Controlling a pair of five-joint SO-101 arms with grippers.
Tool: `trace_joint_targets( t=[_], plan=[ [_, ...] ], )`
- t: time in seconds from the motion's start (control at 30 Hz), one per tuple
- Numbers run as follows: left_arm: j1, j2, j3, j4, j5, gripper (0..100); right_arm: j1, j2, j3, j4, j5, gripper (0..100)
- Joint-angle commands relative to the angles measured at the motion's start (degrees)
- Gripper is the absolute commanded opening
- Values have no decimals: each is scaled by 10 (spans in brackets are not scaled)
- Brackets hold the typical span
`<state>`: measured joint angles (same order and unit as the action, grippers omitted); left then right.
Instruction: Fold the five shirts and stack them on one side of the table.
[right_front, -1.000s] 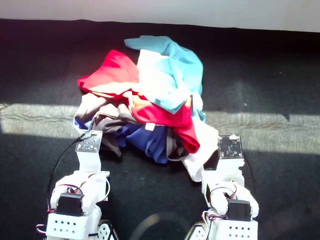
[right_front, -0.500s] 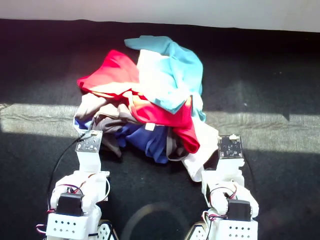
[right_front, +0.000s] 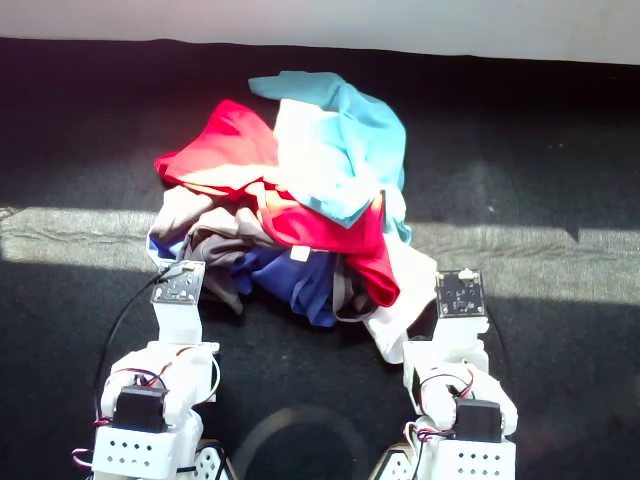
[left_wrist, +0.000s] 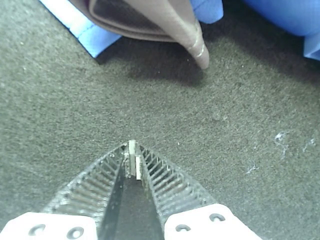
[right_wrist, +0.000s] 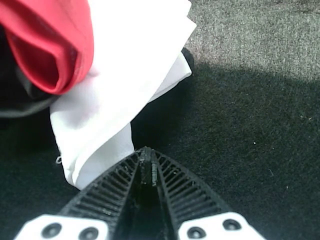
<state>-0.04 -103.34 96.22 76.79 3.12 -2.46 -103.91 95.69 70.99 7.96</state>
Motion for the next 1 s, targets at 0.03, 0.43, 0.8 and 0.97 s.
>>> trace_joint_targets(
  t=[0.03,0.43,0.8,0.97],
  plan=[
    [11,-1,9,-7,2,9,-3,-2,81,-6,4,8],
    [7,-2,9,-14,1,10,-3,-2,81,-6,4,8],
    [8,-2,4,-357,-123,133,-1,-2,81,-7,4,8],
    [10,4,-51,-389,-72,184,15,-2,44,-10,5,9]
  ],
)
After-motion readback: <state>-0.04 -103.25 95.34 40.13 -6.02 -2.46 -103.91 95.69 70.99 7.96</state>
